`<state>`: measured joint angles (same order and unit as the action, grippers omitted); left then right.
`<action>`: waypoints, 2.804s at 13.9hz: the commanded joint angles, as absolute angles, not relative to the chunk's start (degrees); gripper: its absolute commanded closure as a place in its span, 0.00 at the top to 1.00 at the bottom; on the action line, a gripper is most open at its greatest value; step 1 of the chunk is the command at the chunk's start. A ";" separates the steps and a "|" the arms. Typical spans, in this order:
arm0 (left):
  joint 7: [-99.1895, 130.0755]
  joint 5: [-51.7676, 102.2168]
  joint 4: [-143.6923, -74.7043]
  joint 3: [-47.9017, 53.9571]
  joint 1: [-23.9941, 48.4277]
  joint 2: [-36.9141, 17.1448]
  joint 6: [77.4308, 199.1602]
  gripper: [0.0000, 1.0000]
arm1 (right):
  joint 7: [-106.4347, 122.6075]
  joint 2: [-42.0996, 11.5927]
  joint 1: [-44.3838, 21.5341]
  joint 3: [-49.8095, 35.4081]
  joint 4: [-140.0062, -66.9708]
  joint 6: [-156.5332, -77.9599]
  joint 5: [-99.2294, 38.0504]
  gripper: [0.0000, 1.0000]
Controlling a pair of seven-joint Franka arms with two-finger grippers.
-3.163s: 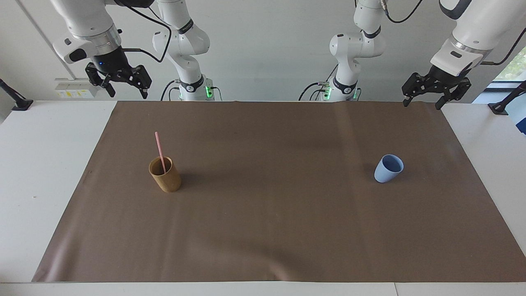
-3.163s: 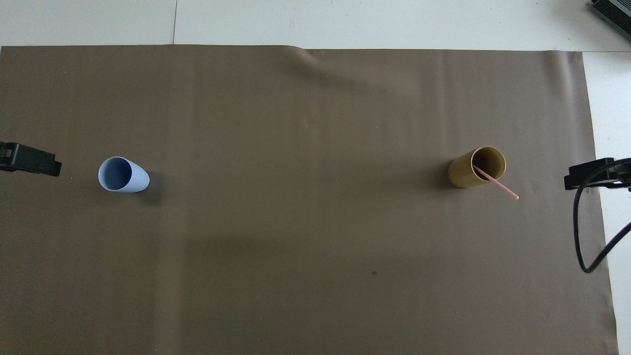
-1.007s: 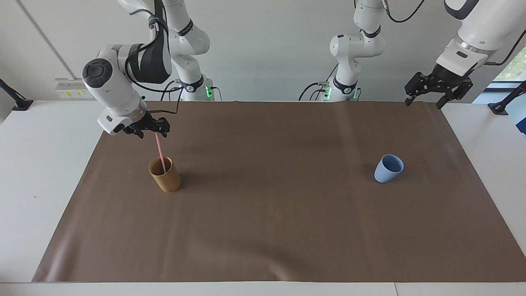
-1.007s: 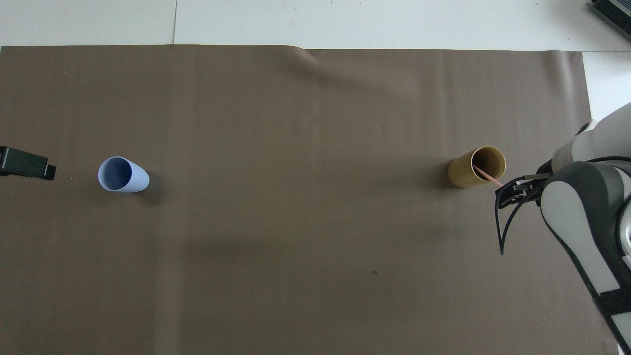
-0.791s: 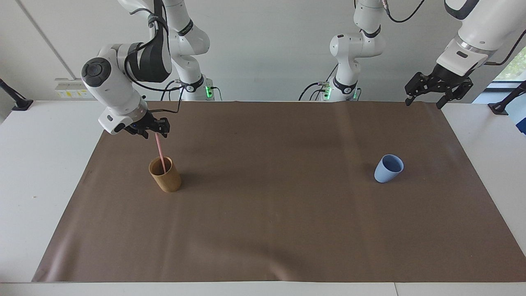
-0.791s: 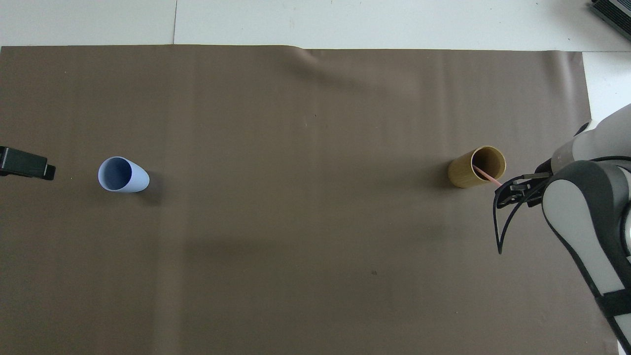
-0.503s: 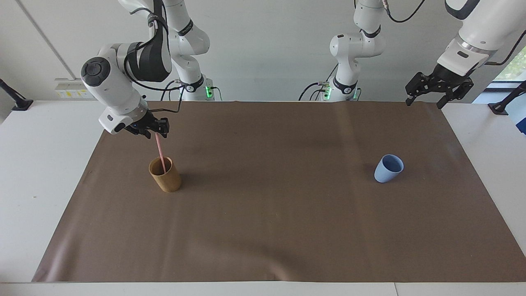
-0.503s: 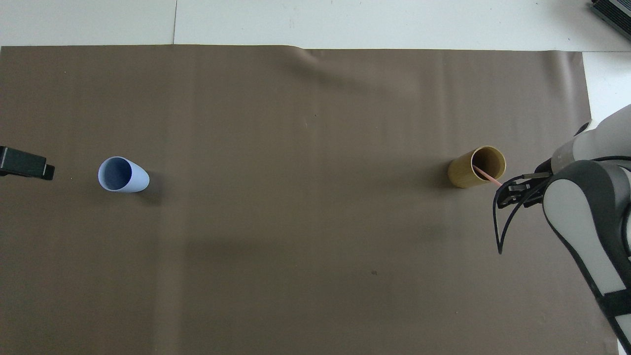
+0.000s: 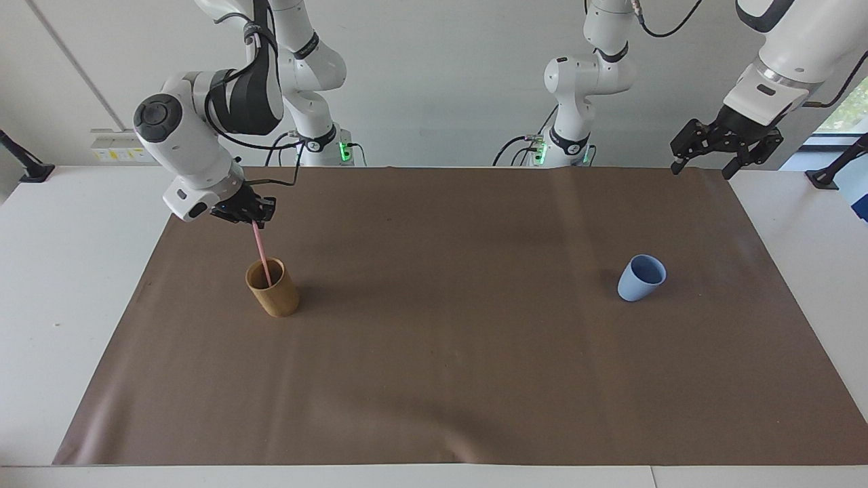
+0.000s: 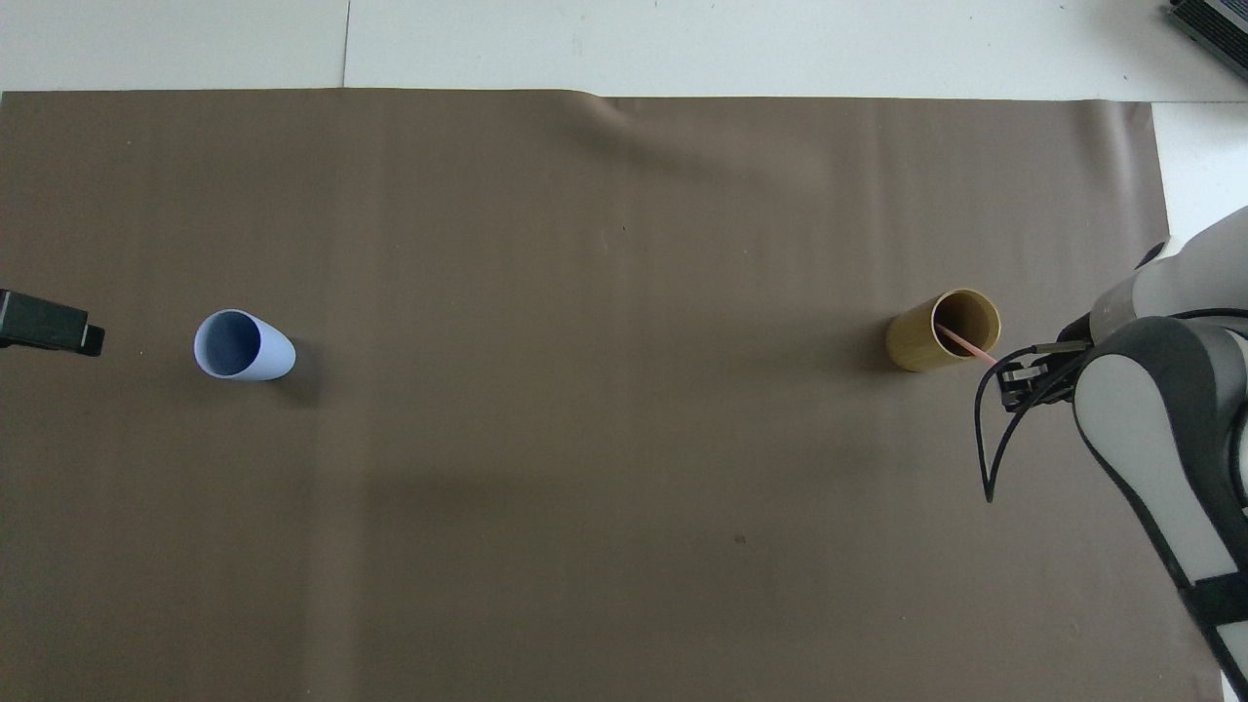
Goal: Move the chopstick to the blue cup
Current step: 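Grasp the pink straw with the right gripper and pull it out, then carry the pink straw with the right gripper toward the table center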
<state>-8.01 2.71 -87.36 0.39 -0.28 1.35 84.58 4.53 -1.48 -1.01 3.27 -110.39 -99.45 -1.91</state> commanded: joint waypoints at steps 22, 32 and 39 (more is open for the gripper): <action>-8.09 3.43 -88.95 0.44 -0.79 2.81 84.81 1.00 | 5.27 9.48 -0.88 0.01 -93.08 -73.75 -3.78 0.00; -8.09 3.43 -88.95 0.44 -0.79 2.81 84.81 1.00 | -8.33 8.88 -4.56 -10.63 -94.66 -80.58 -5.44 0.00; -8.09 3.43 -88.95 0.44 -0.79 2.81 84.81 1.00 | -11.95 5.98 -7.73 -10.63 -95.71 -84.20 -5.71 0.00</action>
<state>-8.01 2.71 -87.36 0.37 -0.28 1.36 84.58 -10.95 5.31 -7.93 -10.74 -94.77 -83.10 -4.12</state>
